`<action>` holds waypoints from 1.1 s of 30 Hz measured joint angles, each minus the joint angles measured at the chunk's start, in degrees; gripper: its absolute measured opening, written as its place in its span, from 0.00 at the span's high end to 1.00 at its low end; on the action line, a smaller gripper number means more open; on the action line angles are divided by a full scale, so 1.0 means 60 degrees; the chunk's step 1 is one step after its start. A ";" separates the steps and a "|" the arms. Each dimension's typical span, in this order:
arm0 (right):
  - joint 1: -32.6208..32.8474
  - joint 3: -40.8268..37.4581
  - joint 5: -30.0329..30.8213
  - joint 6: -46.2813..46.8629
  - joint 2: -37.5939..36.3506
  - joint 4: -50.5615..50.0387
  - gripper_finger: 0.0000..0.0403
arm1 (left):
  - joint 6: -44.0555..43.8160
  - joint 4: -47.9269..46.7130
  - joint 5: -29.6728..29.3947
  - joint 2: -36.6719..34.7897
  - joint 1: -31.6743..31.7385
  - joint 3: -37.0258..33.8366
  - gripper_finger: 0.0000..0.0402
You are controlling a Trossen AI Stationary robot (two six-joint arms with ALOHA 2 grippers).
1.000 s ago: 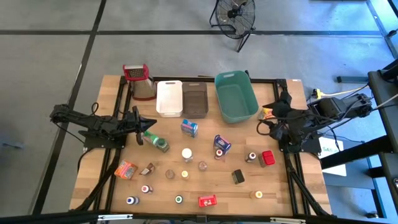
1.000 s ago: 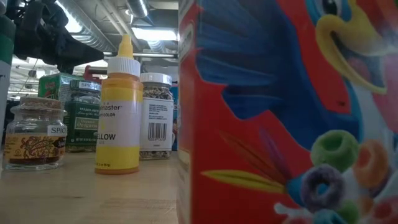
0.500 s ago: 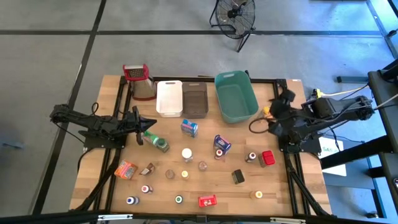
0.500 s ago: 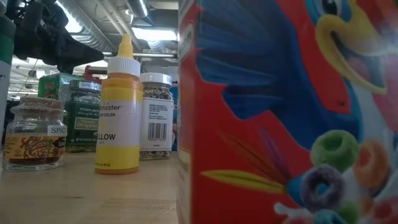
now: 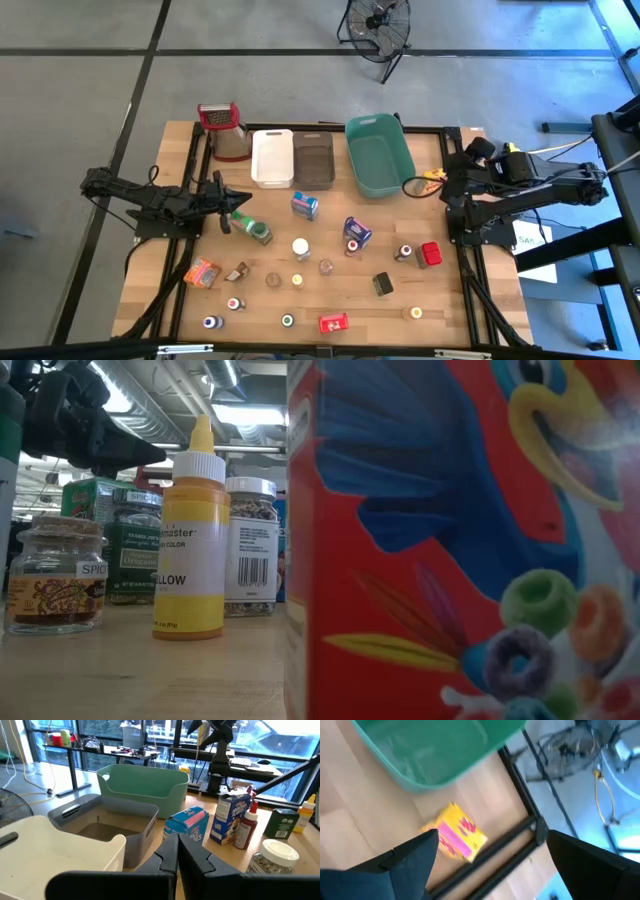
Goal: Pick & Place Kitchen Items
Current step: Put the yellow cereal box into the right green bin
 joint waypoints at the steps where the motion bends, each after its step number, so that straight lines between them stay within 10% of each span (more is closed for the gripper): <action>1: -0.0163 0.0000 -0.0178 -0.0100 0.0003 -0.0049 0.07 | 0.0083 -0.0003 0.0000 -0.0001 0.0000 0.0000 0.99; 8: -0.1252 0.0000 -0.1959 -0.1110 0.0257 0.0281 0.07 | 0.0299 0.0003 0.0000 -0.0001 0.0000 0.0000 0.99; 33: -0.4510 -0.1270 -0.3342 -0.6965 0.2061 0.2550 0.07 | 0.0419 -0.0037 0.0109 0.0000 0.0000 0.0000 0.99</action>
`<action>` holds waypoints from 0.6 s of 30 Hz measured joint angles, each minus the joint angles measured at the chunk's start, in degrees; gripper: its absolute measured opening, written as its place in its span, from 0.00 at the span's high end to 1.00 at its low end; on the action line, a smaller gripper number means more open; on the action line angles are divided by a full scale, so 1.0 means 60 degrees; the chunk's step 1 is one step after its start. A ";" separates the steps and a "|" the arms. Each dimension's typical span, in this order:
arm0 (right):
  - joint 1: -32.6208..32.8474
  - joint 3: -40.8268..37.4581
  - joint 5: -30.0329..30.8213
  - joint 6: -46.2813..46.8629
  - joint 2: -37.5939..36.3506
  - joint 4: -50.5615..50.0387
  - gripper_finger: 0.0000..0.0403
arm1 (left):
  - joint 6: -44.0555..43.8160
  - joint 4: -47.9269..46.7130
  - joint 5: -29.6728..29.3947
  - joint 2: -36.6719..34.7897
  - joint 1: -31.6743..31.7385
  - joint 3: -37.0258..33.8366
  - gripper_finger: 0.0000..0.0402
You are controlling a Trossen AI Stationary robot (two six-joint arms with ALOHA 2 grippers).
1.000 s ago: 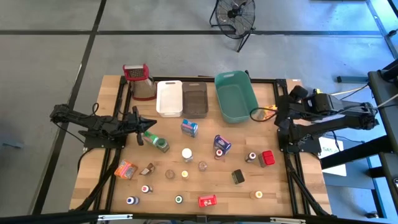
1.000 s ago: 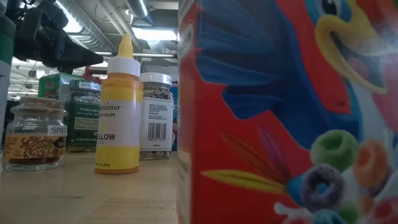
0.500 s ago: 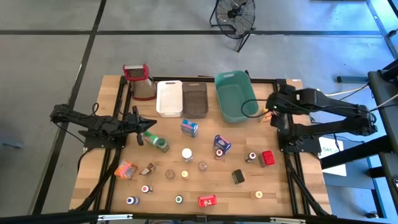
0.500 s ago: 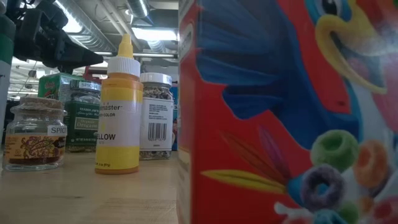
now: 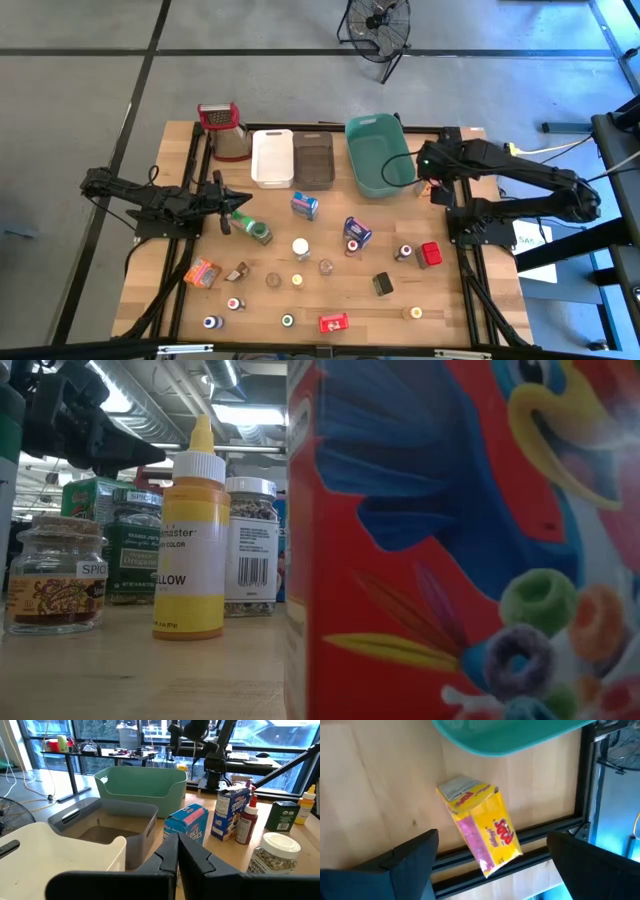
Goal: Pick & Place Kitchen Items
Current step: Put the yellow cereal box into the right green bin
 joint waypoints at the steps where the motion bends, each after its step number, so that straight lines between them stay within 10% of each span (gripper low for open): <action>1: -0.0081 -0.0098 0.0003 -0.0139 -0.0009 0.0080 0.07 | 0.0000 -0.0002 0.0000 0.0000 0.0000 0.0000 0.99; 18: -0.1461 -0.1535 -0.0447 -0.1524 -0.0015 0.1724 0.07 | -0.0003 -0.0002 -0.0058 0.0000 0.0000 0.0000 0.99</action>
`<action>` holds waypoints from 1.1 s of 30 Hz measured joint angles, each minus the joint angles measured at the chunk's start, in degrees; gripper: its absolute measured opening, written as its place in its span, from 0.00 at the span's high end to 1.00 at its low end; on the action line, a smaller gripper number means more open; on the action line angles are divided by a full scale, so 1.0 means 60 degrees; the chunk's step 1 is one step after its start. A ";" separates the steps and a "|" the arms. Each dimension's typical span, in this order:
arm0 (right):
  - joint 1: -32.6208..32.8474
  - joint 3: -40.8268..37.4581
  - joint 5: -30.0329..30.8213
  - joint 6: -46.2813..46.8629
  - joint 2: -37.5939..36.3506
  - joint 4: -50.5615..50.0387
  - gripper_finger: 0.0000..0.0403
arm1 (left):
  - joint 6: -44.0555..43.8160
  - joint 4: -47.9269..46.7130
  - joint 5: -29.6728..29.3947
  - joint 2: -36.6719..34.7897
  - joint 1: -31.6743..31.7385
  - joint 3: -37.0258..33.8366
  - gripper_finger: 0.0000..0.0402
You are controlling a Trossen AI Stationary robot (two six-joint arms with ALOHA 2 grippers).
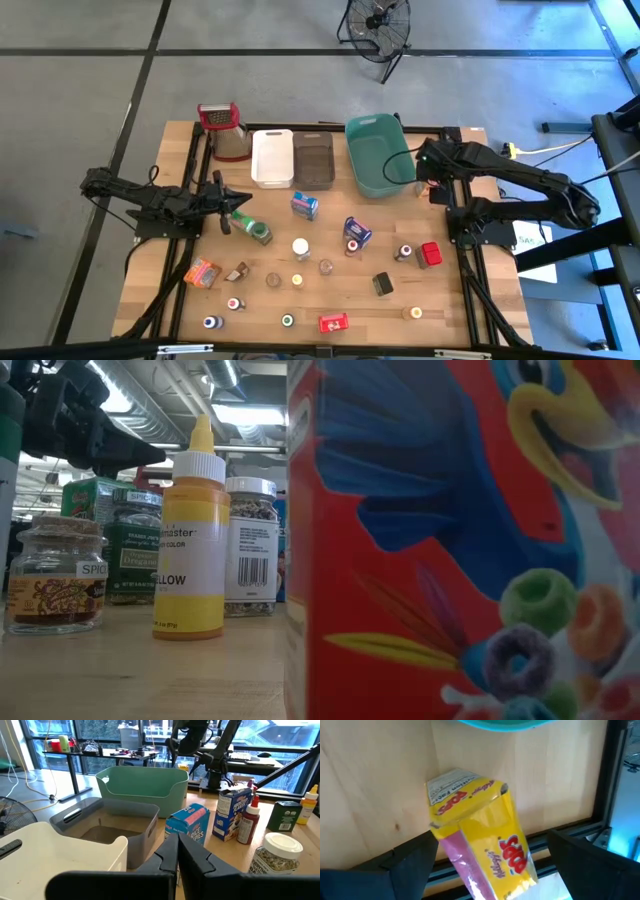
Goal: Pick & Place Kitchen Items
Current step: Put the yellow cereal box into the right green bin
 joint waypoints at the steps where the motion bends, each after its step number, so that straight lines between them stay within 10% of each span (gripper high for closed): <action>1: -0.0058 -0.0013 -0.0173 -0.0063 0.0000 0.0014 0.07 | 0.0003 0.0001 0.0000 0.0000 0.0000 0.0000 0.99; 33: -0.0917 0.0174 -0.1145 -0.0296 -0.0004 -0.0191 0.72 | 0.0003 -0.0003 -0.0015 0.0000 0.0000 0.0000 0.99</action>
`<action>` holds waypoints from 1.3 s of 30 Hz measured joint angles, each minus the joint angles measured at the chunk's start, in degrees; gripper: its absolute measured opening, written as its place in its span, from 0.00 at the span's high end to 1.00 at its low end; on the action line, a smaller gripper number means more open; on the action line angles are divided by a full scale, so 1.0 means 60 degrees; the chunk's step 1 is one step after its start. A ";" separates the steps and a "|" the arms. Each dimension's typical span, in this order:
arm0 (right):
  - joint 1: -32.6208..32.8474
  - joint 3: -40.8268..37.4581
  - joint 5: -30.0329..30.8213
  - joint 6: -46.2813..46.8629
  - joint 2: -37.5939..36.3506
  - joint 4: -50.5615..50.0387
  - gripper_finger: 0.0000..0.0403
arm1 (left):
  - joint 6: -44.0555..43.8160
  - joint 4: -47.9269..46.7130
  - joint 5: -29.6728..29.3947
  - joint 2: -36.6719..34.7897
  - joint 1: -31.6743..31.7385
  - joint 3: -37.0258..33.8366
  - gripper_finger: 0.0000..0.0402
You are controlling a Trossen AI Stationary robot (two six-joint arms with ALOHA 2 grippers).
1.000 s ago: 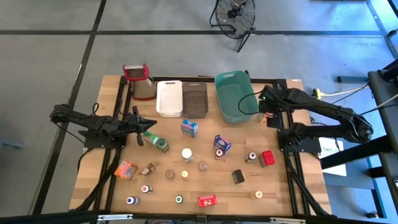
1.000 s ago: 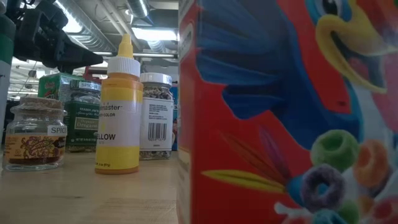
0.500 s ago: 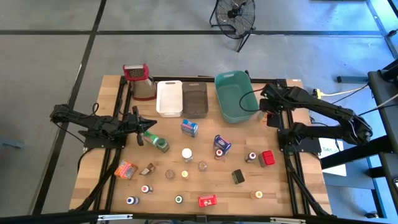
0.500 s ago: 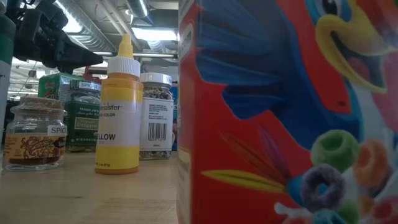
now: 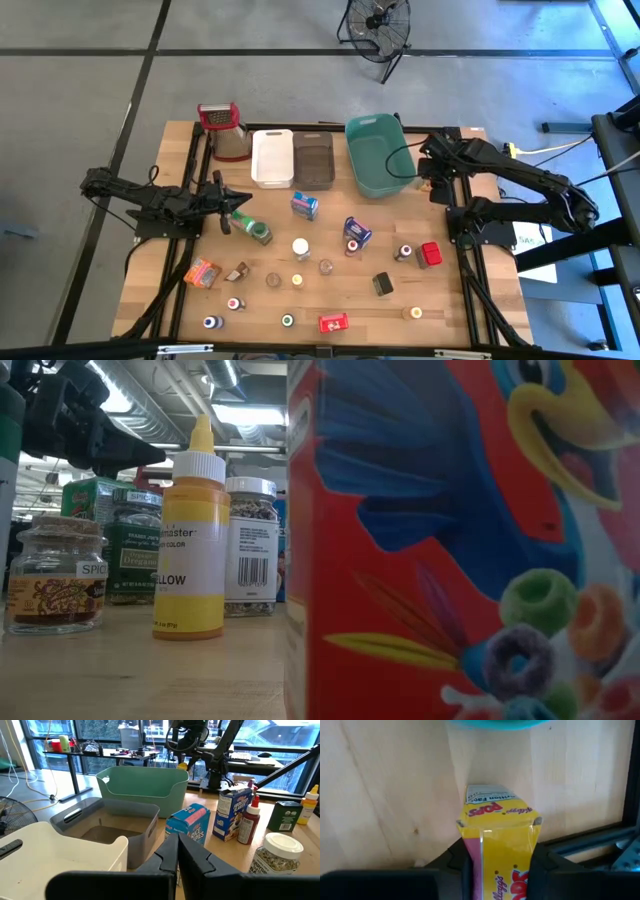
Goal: Pick & Place Kitchen Items
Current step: Put the yellow cereal box into the right green bin
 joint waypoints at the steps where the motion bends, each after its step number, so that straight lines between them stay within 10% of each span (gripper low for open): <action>1: 0.0000 0.0161 0.0001 0.0120 0.0000 -0.0129 0.72 | 0.0000 0.0000 0.0000 0.0000 0.0000 0.0000 0.99; 18: 0.0085 0.4968 0.0860 0.0691 -0.0015 -0.2519 0.73 | 0.0002 0.0000 -0.0004 -0.0002 -0.0002 0.0000 0.99; 39: 0.0370 0.5374 0.0346 -0.2845 0.3997 0.3478 0.73 | 0.0075 -0.0010 -0.0001 -0.0001 0.0000 0.0000 0.99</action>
